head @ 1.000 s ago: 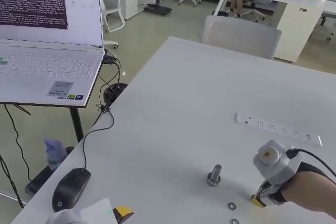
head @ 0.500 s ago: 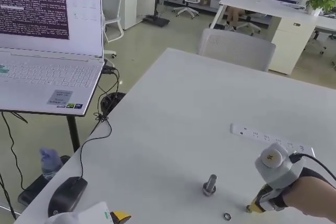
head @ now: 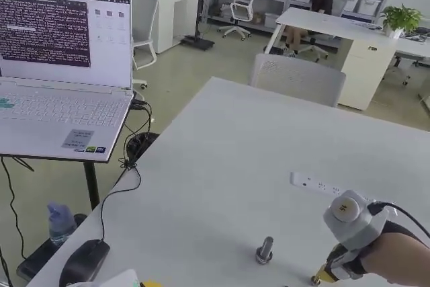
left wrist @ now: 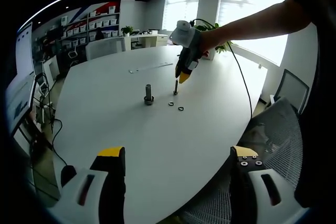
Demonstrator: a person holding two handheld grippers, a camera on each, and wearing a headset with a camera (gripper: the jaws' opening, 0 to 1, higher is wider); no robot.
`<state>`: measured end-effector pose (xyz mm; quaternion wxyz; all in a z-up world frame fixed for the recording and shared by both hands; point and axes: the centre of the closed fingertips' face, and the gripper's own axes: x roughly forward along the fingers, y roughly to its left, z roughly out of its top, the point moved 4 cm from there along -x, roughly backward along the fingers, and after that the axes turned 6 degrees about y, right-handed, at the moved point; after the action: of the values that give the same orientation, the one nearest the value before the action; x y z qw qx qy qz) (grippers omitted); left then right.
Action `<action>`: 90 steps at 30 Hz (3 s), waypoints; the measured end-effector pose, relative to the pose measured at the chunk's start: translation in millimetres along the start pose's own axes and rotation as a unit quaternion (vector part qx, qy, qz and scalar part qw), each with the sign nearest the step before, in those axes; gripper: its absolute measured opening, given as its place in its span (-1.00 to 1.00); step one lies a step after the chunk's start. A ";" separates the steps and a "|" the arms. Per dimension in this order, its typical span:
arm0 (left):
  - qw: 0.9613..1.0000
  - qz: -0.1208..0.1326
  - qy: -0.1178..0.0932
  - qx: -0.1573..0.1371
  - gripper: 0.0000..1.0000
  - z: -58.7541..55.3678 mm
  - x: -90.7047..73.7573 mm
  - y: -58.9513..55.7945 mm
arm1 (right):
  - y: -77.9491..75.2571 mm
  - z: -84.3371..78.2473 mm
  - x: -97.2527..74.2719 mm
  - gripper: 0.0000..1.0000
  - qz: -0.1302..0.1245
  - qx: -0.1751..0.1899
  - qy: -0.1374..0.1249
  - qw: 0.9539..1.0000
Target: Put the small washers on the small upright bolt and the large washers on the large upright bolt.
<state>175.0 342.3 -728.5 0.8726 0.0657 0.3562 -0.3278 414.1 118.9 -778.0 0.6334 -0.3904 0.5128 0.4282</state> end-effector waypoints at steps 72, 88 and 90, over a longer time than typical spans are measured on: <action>1.000 -0.014 -0.012 -0.008 0.62 -5.6 1.2 -0.4 | 40.1 26.1 55.3 -0.47 0.019 -0.016 -0.014 1.000; 1.000 -0.017 -0.008 -0.014 0.65 -11.9 0.5 -2.4 | 48.0 23.3 65.2 -0.47 0.023 -0.012 -0.005 1.000; 1.000 -0.017 -0.008 -0.013 0.65 -13.0 -0.1 -2.6 | 49.5 21.8 66.4 -0.48 0.022 -0.011 -0.003 1.000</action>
<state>165.9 344.8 -737.7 0.8706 0.0453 0.3544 -0.3382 381.4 164.9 -842.5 0.6211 -0.3851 0.5142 0.4489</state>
